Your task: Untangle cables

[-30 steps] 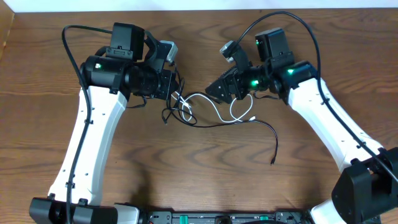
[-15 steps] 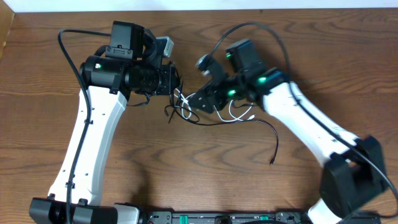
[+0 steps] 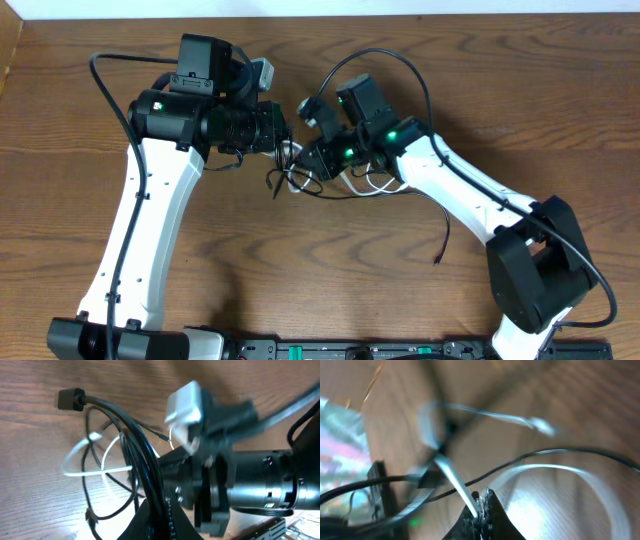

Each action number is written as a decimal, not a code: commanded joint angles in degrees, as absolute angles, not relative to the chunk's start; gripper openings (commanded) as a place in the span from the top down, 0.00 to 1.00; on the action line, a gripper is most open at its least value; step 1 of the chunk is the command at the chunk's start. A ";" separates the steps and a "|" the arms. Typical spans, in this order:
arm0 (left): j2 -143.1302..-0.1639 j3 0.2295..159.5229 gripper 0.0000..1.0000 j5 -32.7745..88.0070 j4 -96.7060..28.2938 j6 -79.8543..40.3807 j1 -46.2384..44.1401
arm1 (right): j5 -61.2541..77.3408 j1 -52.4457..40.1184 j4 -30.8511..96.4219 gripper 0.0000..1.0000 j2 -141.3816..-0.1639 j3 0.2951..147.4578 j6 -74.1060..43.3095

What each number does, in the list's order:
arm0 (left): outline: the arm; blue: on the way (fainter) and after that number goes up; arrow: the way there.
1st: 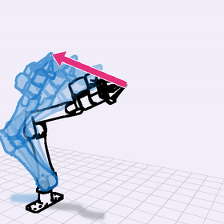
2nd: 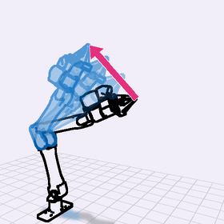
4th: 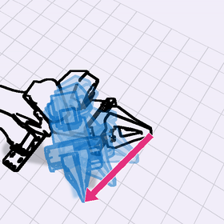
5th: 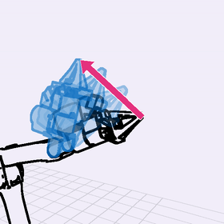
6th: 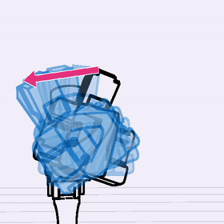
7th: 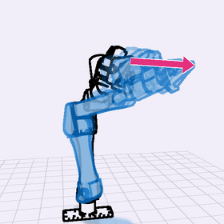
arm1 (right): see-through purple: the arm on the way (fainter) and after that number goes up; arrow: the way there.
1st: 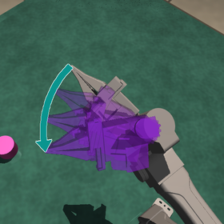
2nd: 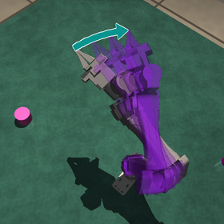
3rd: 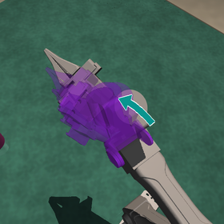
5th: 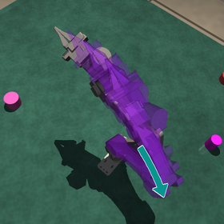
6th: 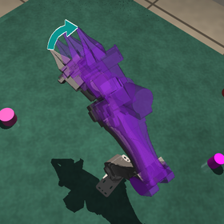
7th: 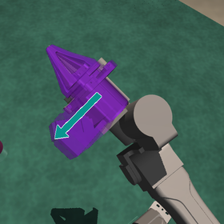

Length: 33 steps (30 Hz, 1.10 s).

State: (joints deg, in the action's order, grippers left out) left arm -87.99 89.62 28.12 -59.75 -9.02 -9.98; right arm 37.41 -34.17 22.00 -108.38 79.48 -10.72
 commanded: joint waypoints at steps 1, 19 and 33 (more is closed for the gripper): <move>-87.77 90.24 0.92 23.00 -59.68 -9.34 -9.89 | 29.82 -30.44 24.03 0.99 -106.30 79.50 -18.28; -87.77 90.24 0.92 3.81 -59.57 -11.31 -9.89 | -13.06 -4.23 51.99 0.99 -81.67 79.50 -27.88; -87.77 90.24 0.92 5.58 -59.46 -11.27 -10.09 | -0.45 17.17 50.24 0.99 -87.46 101.08 -19.75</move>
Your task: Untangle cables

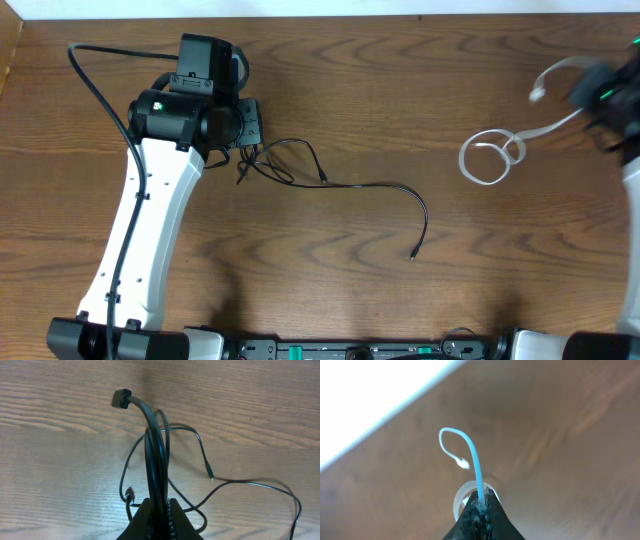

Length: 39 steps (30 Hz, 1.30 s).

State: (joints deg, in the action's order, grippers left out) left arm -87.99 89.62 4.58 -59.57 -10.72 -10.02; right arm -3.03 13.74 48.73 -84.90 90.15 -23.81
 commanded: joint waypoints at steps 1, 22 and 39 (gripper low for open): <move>-87.77 90.24 0.92 5.58 -59.46 -11.29 -10.09 | -0.45 17.80 51.07 0.99 -88.68 103.79 -19.27; -88.97 90.15 0.92 9.87 -56.69 -11.29 -10.11 | 0.95 26.70 39.31 0.99 -123.85 135.52 -14.50; -94.96 89.54 0.92 20.67 -53.36 -7.62 -10.11 | 0.84 29.71 49.80 0.01 -131.76 135.55 -15.79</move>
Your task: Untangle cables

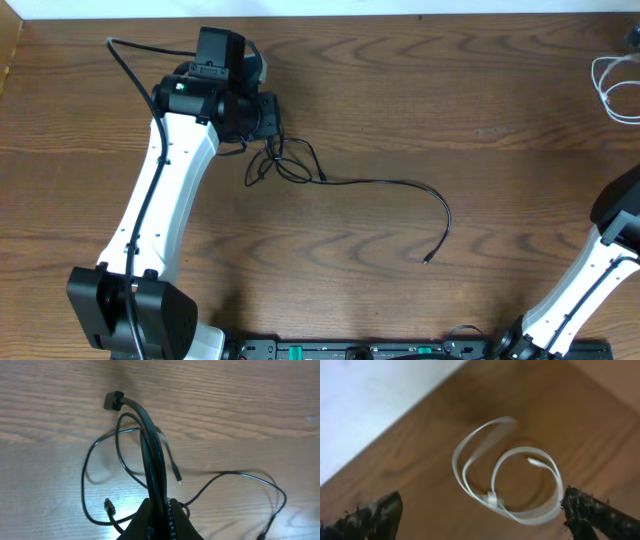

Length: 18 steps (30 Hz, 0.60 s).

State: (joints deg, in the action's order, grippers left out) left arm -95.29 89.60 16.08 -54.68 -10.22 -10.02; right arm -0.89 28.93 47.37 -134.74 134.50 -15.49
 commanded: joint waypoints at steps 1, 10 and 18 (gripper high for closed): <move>-94.96 89.54 0.92 21.98 -52.86 -7.05 -10.11 | 3.62 29.80 51.03 0.01 -130.91 135.55 -15.11; -94.87 89.60 0.92 39.42 -45.21 -2.66 -10.61 | 44.60 27.62 67.46 0.01 -121.27 135.55 1.72; -91.07 91.44 0.92 40.14 -42.22 0.03 -13.17 | 49.30 17.78 80.73 0.01 -120.01 135.55 14.63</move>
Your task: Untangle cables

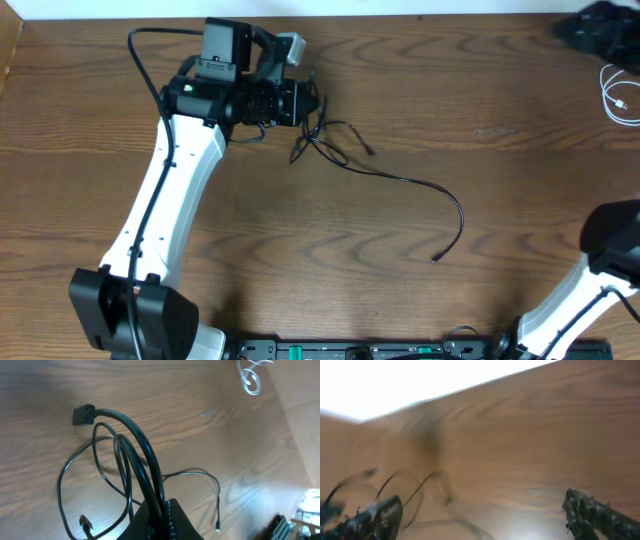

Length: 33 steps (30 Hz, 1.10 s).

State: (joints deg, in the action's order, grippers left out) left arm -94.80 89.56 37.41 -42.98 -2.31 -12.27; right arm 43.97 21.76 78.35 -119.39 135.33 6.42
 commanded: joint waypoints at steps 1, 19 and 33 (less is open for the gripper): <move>-90.35 91.72 0.92 40.14 -42.00 0.03 -13.37 | 49.76 16.36 82.02 0.01 -120.01 135.55 15.64; -80.79 91.90 0.92 39.07 -34.37 -13.78 -12.38 | 49.01 -11.27 90.89 0.06 -120.03 135.20 31.88; -80.79 91.90 0.92 41.52 -34.35 -25.02 -6.66 | 50.26 -24.03 84.75 0.25 -120.14 129.62 39.40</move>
State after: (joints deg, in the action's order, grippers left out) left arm -81.21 90.15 38.98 -34.76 -23.00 -6.74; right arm 49.47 -22.68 86.59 -119.77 132.40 37.87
